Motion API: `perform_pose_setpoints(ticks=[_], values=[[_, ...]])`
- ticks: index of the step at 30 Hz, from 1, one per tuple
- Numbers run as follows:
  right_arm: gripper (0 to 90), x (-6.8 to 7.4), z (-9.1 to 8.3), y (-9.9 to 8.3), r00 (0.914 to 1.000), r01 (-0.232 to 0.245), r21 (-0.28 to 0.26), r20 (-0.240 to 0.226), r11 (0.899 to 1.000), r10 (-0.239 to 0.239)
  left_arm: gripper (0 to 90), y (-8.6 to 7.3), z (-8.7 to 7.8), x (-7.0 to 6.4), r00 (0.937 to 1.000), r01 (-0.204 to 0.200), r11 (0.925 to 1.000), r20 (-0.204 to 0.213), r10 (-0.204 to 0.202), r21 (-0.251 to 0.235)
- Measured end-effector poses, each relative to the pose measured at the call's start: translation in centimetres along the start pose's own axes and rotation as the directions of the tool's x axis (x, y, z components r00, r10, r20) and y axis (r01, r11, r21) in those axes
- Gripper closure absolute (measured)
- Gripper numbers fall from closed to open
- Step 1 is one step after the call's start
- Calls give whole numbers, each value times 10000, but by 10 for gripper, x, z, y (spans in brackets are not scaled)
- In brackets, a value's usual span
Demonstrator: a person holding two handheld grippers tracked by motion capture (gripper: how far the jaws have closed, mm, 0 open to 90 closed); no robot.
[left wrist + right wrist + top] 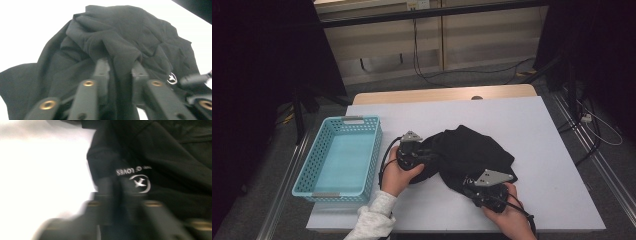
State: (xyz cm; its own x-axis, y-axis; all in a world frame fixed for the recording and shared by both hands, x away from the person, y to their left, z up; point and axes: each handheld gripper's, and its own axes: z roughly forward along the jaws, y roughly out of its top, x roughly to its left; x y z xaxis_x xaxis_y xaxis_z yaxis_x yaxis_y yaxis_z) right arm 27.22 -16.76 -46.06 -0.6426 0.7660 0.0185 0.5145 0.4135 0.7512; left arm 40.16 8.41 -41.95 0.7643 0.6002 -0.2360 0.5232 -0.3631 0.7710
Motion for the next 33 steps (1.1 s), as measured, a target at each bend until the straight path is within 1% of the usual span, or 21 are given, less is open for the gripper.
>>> perform_pose_setpoints(ticks=[1,3,6,7,8,10,12,13,15,16,18,19,21,22,24,26,27,29,30,32,33], values=[[883,-3,-2,-1,9999,94,53,68,9999,-94,623,0,0,0,10000,84,9999,4,-84,-95],[887,-9,-8,-4,9981,50,49,619,10000,-53,532,2,-2,1,10000,43,9997,-34,-43,-245],[888,-24,-20,-11,9974,-338,75,635,9994,333,439,6,-5,4,9998,18,9988,-203,-27,-480],[888,-30,-25,-15,9959,-444,108,796,9990,434,399,8,-6,6,9997,35,9984,-220,-48,-573],[888,-36,-31,-19,9945,-519,111,921,9986,506,365,9,-6,8,9994,208,9973,-248,-226,-703],[888,-49,-44,-27,9887,-882,56,1223,9961,869,317,12,-5,11,9987,389,9964,-289,-412,-756],[888,-62,-59,-34,9777,-1295,-66,1659,9916,1288,298,16,-1,13,9984,307,9966,-444,-342,-771],[888,-70,-67,-39,9694,-1568,-213,1877,9874,1580,286,18,1,14,9984,319,9968,-450,-353,-740],[888,-77,-76,-44,9629,-1785,-398,1985,9831,1828,267,22,6,17,9984,237,9977,-493,-268,-638],[888,-78,-78,-46,9612,-1884,-420,1972,9812,1930,256,24,10,20,9984,306,9981,-461,-331,-535],[887,-78,-77,-47,9636,-1946,-298,1811,9804,1967,239,28,21,26,9981,267,9993,-554,-281,-272],[886,-77,-74,-47,9672,-1920,-234,1651,9811,1932,237,30,26,29,9976,273,9993,-632,-290,-268],[885,-74,-69,-47,9696,-1887,-166,1556,9819,1889,216,33,35,33,9971,224,9997,-721,-226,-41],[884,-73,-67,-46,9705,-1854,-141,1539,9826,1854,208,35,39,35,9973,80,9999,-734,-70,134],[883,-72,-64,-46,9736,-1771,-85,1446,9841,1765,194,36,48,37,9982,-49,9999,-592,58,154],[883,-70,-63,-46,9741,-1803,-97,1371,9836,1799,186,37,55,38,9972,-434,9979,-589,461,474],[883,-70,-63,-46,9753,-1778,-103,1311,9840,1776,183,36,58,38,9979,-384,9985,-513,403,378],[883,-69,-61,-45,9772,-1711,-74,1266,9852,1707,163,35,68,38,9981,-471,9979,-377,488,444],[883,-68,-61,-45,9774,-1724,-54,1236,9850,1717,151,33,73,38,9974,-558,9968,-432,583,564],[882,-66,-59,-44,9793,-1651,-19,1186,9863,1641,153,30,80,37,9983,-467,9958,-321,493,783],[881,-65,-58,-43,9806,-1592,-17,1158,9872,1583,162,28,83,37,9982,-436,9949,-375,472,911]])
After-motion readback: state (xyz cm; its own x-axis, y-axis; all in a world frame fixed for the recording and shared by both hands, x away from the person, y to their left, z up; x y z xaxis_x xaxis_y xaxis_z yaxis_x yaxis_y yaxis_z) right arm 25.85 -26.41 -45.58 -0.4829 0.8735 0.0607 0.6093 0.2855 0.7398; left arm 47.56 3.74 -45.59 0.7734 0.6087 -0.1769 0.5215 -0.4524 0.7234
